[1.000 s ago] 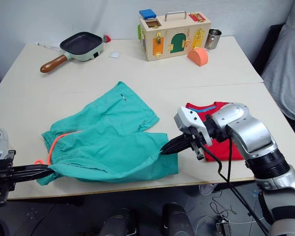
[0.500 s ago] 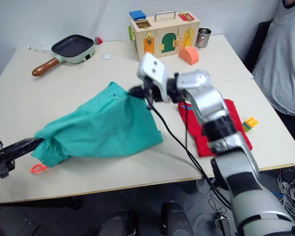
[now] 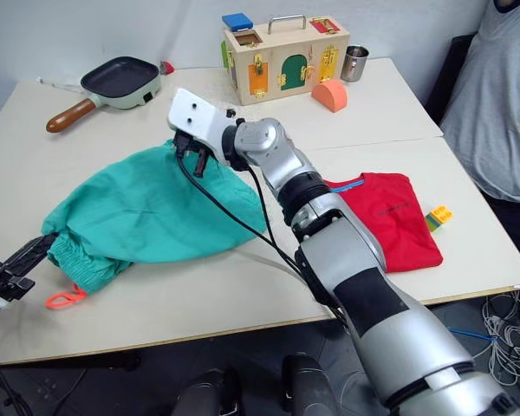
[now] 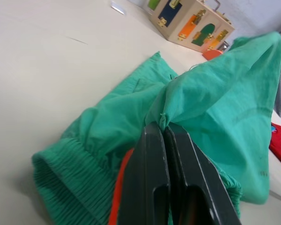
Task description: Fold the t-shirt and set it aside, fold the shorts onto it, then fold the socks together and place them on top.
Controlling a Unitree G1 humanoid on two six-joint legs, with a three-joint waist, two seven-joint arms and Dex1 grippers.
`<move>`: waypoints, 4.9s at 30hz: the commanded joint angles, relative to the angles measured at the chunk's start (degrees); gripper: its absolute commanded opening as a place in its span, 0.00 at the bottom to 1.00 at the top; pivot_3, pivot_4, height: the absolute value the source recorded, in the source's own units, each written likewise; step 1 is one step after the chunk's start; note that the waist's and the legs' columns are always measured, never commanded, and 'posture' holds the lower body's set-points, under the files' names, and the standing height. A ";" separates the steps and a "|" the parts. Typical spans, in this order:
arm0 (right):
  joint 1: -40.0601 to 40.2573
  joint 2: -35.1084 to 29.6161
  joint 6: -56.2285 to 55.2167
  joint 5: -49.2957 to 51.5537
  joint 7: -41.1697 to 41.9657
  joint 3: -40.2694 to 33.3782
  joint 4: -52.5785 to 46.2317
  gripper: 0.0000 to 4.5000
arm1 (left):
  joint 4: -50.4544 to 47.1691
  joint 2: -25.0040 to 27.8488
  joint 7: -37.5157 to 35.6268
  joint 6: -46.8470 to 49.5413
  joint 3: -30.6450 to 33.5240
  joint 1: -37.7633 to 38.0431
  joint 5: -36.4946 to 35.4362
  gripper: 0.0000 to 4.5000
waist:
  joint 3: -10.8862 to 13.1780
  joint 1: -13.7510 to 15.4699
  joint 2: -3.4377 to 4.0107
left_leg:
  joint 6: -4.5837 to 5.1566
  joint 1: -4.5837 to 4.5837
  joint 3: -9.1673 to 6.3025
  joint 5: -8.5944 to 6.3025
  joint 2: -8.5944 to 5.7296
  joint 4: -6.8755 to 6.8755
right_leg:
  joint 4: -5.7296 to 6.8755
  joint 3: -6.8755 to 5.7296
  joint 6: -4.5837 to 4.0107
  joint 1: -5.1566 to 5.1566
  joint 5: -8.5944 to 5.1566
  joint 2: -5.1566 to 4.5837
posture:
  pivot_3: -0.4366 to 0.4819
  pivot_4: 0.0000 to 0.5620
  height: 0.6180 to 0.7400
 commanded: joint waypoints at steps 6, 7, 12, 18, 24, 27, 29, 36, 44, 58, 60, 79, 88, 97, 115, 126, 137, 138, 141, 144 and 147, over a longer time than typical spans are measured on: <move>-1.82 0.08 -2.93 -2.31 -2.94 -3.19 1.85 0.21 | -0.89 0.05 5.63 -9.29 1.61 -0.05 5.72 0.21 | -0.01 0.07 -0.01 | -0.06 0.03 -0.03 0.06 0.00 -0.02 | 0.01 0.00 0.00 0.01 0.00 0.00 | 0.48 0.27 1.00; -1.69 -0.59 -4.22 -2.62 -3.15 -3.33 1.53 0.29 | -0.81 0.05 6.18 -11.40 1.66 -0.44 7.04 0.28 | -0.01 0.08 -0.01 | -0.05 0.01 -0.02 0.06 0.00 -0.02 | 0.01 0.00 0.00 0.00 0.00 0.00 | 0.48 0.27 1.00; -0.85 -7.52 -9.02 -1.23 1.37 -6.05 -0.16 0.68 | -1.51 1.39 5.94 -17.56 2.75 -0.28 10.10 0.64 | -0.01 0.20 -0.02 | -0.03 0.00 -0.02 0.05 -0.01 -0.05 | 0.01 -0.01 0.00 0.00 0.00 0.00 | 0.48 0.27 1.00; 10.56 -12.26 -5.12 10.88 33.77 -9.57 -16.22 1.00 | -7.29 5.55 -9.31 -29.84 -0.41 5.14 15.16 0.99 | -0.09 -0.10 -0.14 | -0.01 0.03 0.05 0.03 0.05 -0.11 | 0.02 0.00 0.04 0.07 0.02 0.08 | 0.48 0.27 1.00; 32.34 -16.10 7.40 12.87 42.11 -2.01 -47.19 1.00 | -16.80 11.62 -20.53 -30.43 -9.19 12.17 18.49 0.99 | 0.02 0.38 0.05 | -0.01 0.08 0.01 0.03 0.04 -0.11 | -0.05 0.01 0.04 0.12 0.02 0.05 | 0.48 0.27 1.00; 35.37 -15.57 6.58 8.82 39.21 1.40 -49.19 1.00 | -16.42 14.02 -20.22 -33.67 -14.91 13.59 26.96 0.99 | 0.05 0.07 0.09 | -0.03 0.11 0.06 0.06 0.02 -0.10 | -0.07 0.04 0.04 0.07 0.02 0.04 | 0.48 0.27 1.00; 35.08 -14.36 5.62 5.79 35.98 3.32 -46.65 1.00 | -15.10 13.48 -16.57 -33.50 -17.37 12.40 30.55 0.99 | 0.05 0.11 0.08 | -0.11 0.21 0.06 0.10 0.04 -0.14 | -0.01 0.04 0.02 0.07 0.02 0.07 | 0.48 0.27 1.00; 30.43 -11.46 0.18 -4.20 24.25 7.85 -33.55 1.00 | -8.84 13.55 -9.78 -35.54 -19.88 12.59 41.87 0.99 | 0.04 0.21 0.08 | -0.18 0.20 0.03 0.17 0.08 -0.14 | 0.10 0.01 -0.07 0.00 0.00 0.08 | 0.48 0.27 1.00; 25.73 -10.06 -5.48 -9.81 15.89 9.42 -21.17 0.92 | 0.57 13.12 -7.11 -37.47 -22.27 8.56 45.52 1.00 | 0.03 0.23 0.06 | -0.09 0.15 0.07 0.12 0.06 -0.08 | 0.04 0.02 -0.06 0.02 0.00 0.04 | 0.48 0.27 1.00; 36.28 -19.87 4.80 -1.92 33.62 7.40 -42.04 0.00 | 11.55 14.61 -20.35 -46.06 -30.71 1.45 43.35 0.18 | -0.08 1.24 0.26 | -0.05 0.30 0.04 0.19 -0.01 -0.08 | 0.32 0.00 -0.06 0.10 0.00 -0.06 | 0.48 0.27 1.00; 39.47 -23.48 8.46 -0.05 36.43 6.66 -49.08 0.00 | 12.50 14.85 -23.29 -48.47 -31.62 0.47 42.75 0.07 | -0.07 1.76 0.28 | -0.02 0.29 0.04 0.16 -0.03 -0.07 | 0.28 0.01 -0.06 0.10 0.00 -0.07 | 0.48 0.27 1.00; 65.71 -43.64 40.50 19.16 39.57 -0.99 -96.12 0.00 | 11.84 15.95 -40.76 -56.30 -33.10 -0.23 34.25 0.05 | -0.06 2.04 0.26 | 0.04 0.23 0.01 0.09 0.03 -0.07 | -0.03 -0.09 0.00 0.13 0.03 0.02 | 0.48 0.27 1.00; 67.82 -44.40 41.89 29.22 44.40 -3.35 -95.54 0.29 | 10.81 22.45 -42.16 -42.29 -29.09 -0.09 29.54 0.34 | -0.06 2.05 0.17 | 0.11 0.15 -0.01 0.07 0.00 -0.03 | -0.06 -0.14 0.00 0.12 0.03 -0.02 | 0.48 0.27 1.00; 56.78 -43.75 55.46 44.80 44.27 -9.02 -88.26 0.99 | -2.85 27.04 -39.13 -7.70 -14.46 8.41 14.59 0.98 | 0.05 1.87 -0.01 | 0.06 0.24 -0.06 0.10 0.03 -0.02 | -0.11 -0.10 -0.01 0.21 0.03 0.00 | 0.48 0.27 1.00; 20.38 -17.64 23.15 8.32 29.31 7.76 -29.54 1.00 | 8.35 17.52 -25.98 -23.61 -35.79 -12.57 32.96 0.65 | 0.04 1.42 -0.01 | -0.02 -0.01 0.16 0.26 0.00 0.00 | 0.07 -0.02 -0.06 -0.11 0.07 0.05 | 0.48 0.27 1.00; 14.36 -11.69 14.51 3.30 33.99 6.25 -12.42 0.40 | 11.81 15.23 -28.72 -26.78 -37.71 -18.45 32.52 0.00 | 0.04 1.54 -0.01 | 0.01 -0.01 0.14 0.26 0.00 0.20 | 0.53 0.01 -0.05 -0.08 0.07 0.02 | 0.48 0.27 1.00; 8.24 -15.13 10.35 0.30 34.05 4.01 -9.16 0.01 | 9.35 12.54 -27.62 -24.51 -32.37 -22.86 25.75 0.00 | 0.04 1.27 0.00 | -0.01 -0.01 0.11 0.26 0.02 0.24 | 0.60 0.00 -0.06 -0.09 0.06 0.04 | 0.48 0.27 1.00; 7.68 -14.60 9.44 -0.62 31.65 4.06 -7.86 0.01 | 10.49 12.07 -26.45 -25.04 -33.04 -23.27 26.99 0.00 | 0.04 1.10 0.00 | -0.02 0.00 0.11 0.27 0.02 0.22 | 0.60 0.00 -0.06 -0.09 0.06 0.04 | 0.48 0.27 1.00; 7.09 -12.46 6.76 -2.18 23.92 3.15 -4.73 0.01 | 13.25 9.96 -22.92 -25.67 -34.57 -24.86 29.23 0.00 | 0.04 0.59 0.00 | -0.03 0.01 0.11 0.28 0.02 0.22 | 0.63 0.01 -0.06 -0.09 0.06 0.03 | 0.48 0.27 1.00; 7.33 -10.74 3.96 -3.93 16.88 2.74 -2.54 0.01 | 15.37 7.36 -20.03 -24.40 -35.20 -26.73 29.76 0.00 | 0.04 0.37 -0.01 | -0.03 -0.01 0.11 0.28 0.02 0.26 | 0.66 0.00 -0.06 -0.09 0.06 0.03 | 0.48 0.27 1.00; 7.35 -9.99 2.15 -4.96 13.08 2.36 -1.18 0.01 | 17.07 6.16 -18.13 -24.91 -35.41 -27.55 30.81 0.00 | 0.04 0.27 -0.01 | -0.03 -0.01 0.12 0.28 0.02 0.23 | 0.65 0.01 -0.05 -0.09 0.06 0.03 | 0.48 0.27 1.00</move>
